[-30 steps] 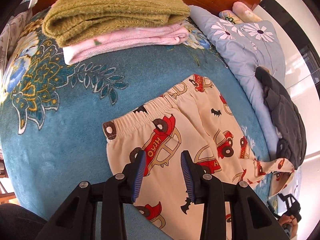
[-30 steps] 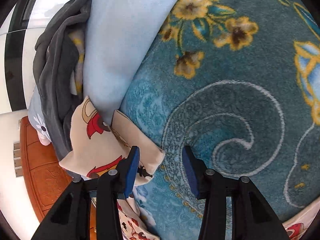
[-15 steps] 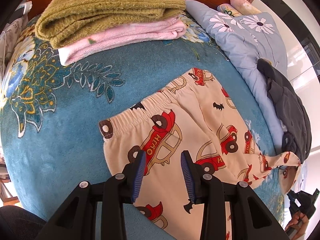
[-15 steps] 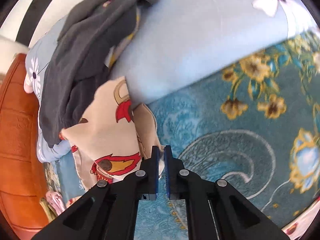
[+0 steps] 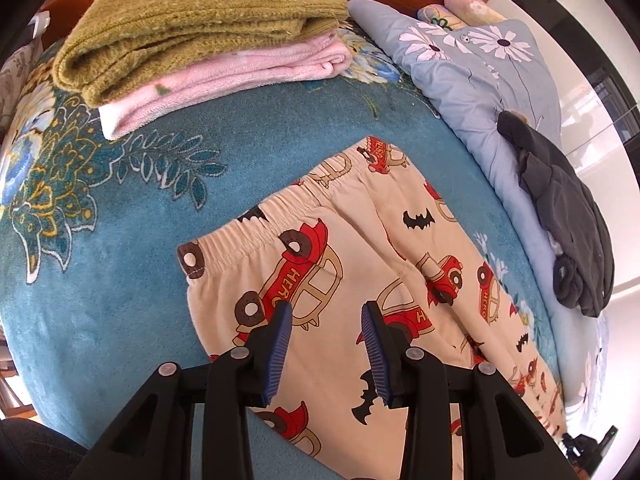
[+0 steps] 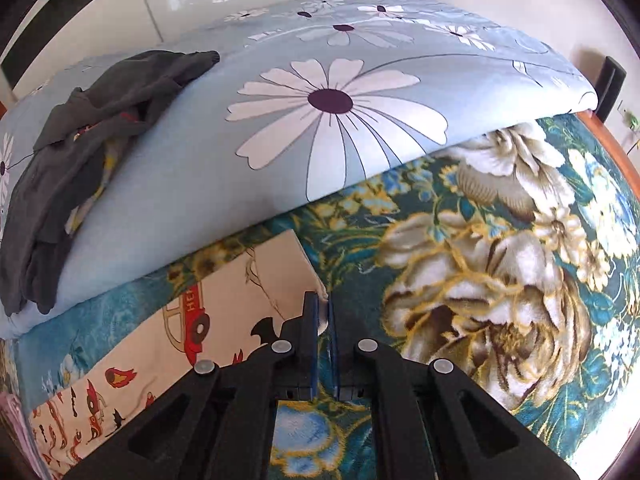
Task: Fold clothes
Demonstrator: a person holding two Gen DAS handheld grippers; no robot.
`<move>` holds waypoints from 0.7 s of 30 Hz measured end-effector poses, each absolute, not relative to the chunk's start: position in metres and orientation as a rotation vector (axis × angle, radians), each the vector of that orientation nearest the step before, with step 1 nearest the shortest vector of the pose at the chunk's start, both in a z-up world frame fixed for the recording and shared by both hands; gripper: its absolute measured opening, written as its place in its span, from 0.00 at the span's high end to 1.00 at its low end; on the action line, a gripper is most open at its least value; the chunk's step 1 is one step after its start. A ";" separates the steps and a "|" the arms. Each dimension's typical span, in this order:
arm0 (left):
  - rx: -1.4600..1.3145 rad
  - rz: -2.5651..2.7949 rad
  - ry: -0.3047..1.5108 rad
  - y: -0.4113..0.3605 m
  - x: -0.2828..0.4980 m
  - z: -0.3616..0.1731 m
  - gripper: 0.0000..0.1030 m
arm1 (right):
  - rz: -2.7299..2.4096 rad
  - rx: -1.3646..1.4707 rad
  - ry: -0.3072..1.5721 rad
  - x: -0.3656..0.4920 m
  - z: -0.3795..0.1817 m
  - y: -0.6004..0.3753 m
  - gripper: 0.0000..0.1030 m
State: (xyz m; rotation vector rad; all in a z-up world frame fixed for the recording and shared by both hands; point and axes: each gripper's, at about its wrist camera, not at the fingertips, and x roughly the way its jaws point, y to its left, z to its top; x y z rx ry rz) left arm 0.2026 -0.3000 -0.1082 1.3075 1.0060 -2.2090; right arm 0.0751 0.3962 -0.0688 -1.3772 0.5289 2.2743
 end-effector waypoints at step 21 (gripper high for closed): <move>1.216 -1.879 1.369 -0.349 0.241 -0.146 0.56 | 2.177 -1.480 0.807 0.204 -0.054 0.416 0.64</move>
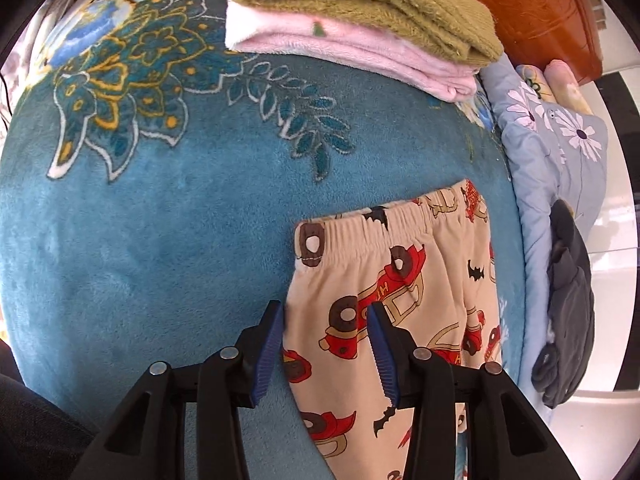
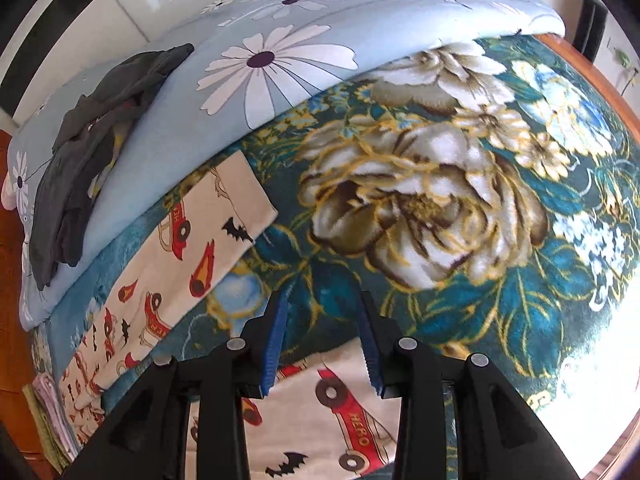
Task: Fold clothes
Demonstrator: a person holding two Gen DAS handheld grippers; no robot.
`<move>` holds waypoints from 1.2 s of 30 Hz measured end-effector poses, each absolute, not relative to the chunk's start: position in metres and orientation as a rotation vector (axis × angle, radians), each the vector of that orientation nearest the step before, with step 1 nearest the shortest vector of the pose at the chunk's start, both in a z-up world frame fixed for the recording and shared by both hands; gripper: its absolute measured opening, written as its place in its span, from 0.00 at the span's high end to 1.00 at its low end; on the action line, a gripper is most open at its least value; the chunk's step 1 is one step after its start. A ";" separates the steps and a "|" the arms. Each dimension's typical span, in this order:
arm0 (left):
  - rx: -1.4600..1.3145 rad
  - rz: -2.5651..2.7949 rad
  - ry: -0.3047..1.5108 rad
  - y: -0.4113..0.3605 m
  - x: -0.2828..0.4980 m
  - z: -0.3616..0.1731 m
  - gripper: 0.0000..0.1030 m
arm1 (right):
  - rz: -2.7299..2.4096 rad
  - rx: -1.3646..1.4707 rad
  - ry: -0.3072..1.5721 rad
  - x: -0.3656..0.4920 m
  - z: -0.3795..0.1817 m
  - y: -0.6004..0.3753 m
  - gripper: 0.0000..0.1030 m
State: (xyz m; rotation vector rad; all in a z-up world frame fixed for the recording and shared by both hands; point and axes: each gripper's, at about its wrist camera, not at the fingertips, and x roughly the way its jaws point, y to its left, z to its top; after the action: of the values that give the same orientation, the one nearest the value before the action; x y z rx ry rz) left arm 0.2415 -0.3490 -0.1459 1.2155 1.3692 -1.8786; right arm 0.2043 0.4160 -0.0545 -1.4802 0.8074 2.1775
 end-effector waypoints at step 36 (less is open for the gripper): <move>0.944 -2.062 1.592 -0.356 0.276 -0.103 0.99 | 2.191 -1.310 1.515 0.274 -0.045 0.428 0.95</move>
State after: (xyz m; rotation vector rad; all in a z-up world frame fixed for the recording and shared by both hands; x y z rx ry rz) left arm 0.2759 -0.3561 -0.1027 0.9439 1.5923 -2.0623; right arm 0.2742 0.4278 -0.0453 -1.3095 1.5148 2.1907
